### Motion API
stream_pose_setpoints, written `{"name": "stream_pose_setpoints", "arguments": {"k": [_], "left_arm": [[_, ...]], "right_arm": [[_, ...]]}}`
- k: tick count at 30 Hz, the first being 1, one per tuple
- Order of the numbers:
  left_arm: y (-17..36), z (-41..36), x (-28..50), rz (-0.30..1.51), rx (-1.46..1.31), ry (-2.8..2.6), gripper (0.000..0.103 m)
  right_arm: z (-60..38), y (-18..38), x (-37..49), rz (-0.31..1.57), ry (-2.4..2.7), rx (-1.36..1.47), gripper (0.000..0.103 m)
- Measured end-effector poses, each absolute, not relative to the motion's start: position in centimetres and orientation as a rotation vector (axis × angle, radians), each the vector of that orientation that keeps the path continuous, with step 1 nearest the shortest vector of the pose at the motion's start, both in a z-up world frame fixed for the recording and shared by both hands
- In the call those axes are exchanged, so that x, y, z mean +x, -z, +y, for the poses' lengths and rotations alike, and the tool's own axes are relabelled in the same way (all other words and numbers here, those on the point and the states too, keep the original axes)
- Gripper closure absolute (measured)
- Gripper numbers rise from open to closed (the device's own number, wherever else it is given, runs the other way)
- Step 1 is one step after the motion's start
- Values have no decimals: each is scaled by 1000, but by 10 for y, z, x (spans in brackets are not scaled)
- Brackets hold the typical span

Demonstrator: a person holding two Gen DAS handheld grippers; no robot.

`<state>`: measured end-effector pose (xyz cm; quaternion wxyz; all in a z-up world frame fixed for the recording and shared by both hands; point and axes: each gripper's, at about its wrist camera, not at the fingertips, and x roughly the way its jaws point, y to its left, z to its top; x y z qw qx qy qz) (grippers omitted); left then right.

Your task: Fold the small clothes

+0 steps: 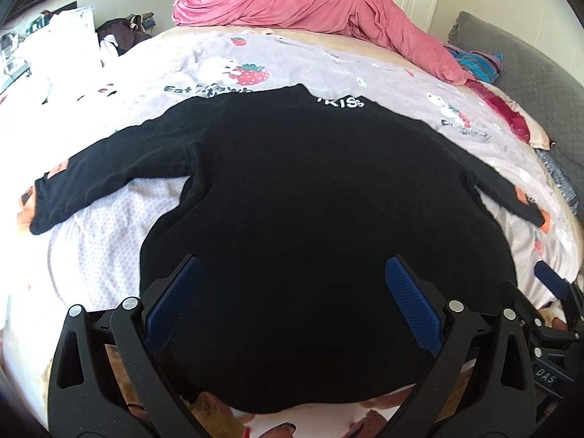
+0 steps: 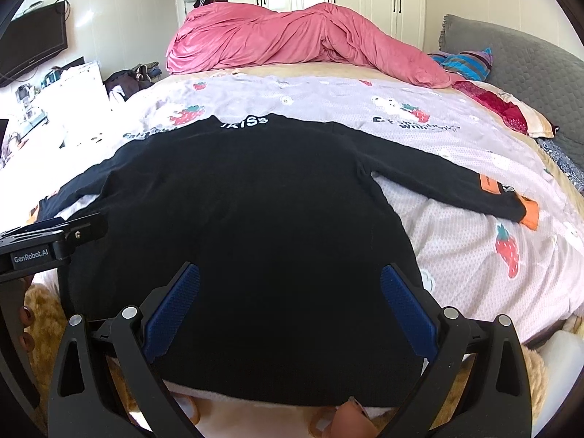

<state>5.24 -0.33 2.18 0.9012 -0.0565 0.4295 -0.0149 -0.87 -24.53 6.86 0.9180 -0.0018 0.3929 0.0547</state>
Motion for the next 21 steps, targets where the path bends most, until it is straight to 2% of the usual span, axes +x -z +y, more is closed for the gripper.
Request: {"name": "stream_pose_setpoints", "arguments": {"k": [21], "left_arm": [[-49, -30, 137, 887, -106, 106, 8]], "right_arm": [[-257, -85, 63, 786, -83, 33, 4]]}}
